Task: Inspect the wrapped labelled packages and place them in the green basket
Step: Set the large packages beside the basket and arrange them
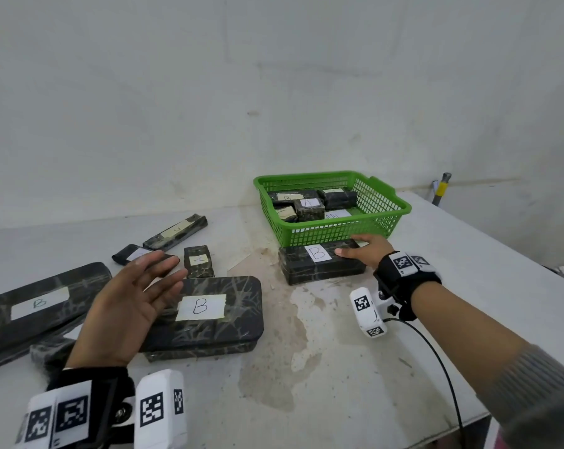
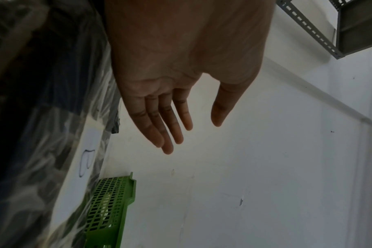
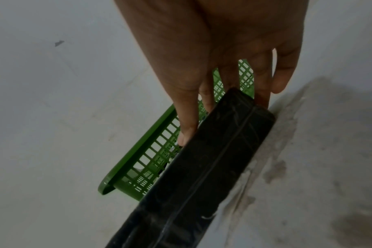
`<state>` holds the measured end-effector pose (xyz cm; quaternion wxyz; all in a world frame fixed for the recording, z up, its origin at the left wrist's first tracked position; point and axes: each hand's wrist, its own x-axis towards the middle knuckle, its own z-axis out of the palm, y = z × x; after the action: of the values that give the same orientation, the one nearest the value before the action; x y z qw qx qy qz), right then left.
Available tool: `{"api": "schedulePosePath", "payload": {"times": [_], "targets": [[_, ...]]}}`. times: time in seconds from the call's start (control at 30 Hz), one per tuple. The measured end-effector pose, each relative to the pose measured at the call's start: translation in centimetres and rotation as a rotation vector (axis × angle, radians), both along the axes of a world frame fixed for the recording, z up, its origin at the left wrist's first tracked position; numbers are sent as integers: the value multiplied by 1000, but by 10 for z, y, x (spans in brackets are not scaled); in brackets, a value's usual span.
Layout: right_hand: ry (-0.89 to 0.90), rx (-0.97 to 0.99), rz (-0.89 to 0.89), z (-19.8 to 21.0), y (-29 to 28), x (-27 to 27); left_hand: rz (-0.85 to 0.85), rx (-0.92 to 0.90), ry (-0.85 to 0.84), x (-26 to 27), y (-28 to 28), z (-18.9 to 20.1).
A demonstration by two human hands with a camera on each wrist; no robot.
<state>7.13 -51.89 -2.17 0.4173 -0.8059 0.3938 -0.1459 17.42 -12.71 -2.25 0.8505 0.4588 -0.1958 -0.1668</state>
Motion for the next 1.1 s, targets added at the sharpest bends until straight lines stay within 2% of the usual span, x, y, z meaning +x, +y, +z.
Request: {"api": "schedulePosePath", "payload": {"times": [0.17, 0.3, 0.33, 0.4, 0.47, 0.53, 0.6, 0.7, 0.8, 0.97, 1.1], "targets": [[51, -144, 19, 11, 14, -9, 50, -2, 20, -1, -3, -1], [-178, -223, 67, 30, 48, -13, 90, 13, -61, -5, -1, 8], [-214, -203, 103, 35, 59, -13, 104, 35, -88, -5, -1, 9], [-230, -35, 188, 37, 83, -12, 162, 68, -107, -4, 0, 9], [-180, 179, 243, 34, 107, -8, 235, 126, -118, -5, -2, 11], [-90, 297, 293, 23, 130, -2, 307, 196, -129, -5, -1, 10], [-19, 333, 337, 12, 152, 3, 334, 240, -134, -8, 1, 11], [7, 276, 377, -3, 169, 9, 343, 280, -120, -8, 0, 10], [-81, 271, 357, -11, 174, 12, 343, 289, -111, -7, -2, 7], [-237, 452, 252, -16, 165, 14, 336, 304, -71, -3, -5, 4], [-367, 574, 243, -9, 154, 15, 291, 191, 9, -2, -7, 2]]}}
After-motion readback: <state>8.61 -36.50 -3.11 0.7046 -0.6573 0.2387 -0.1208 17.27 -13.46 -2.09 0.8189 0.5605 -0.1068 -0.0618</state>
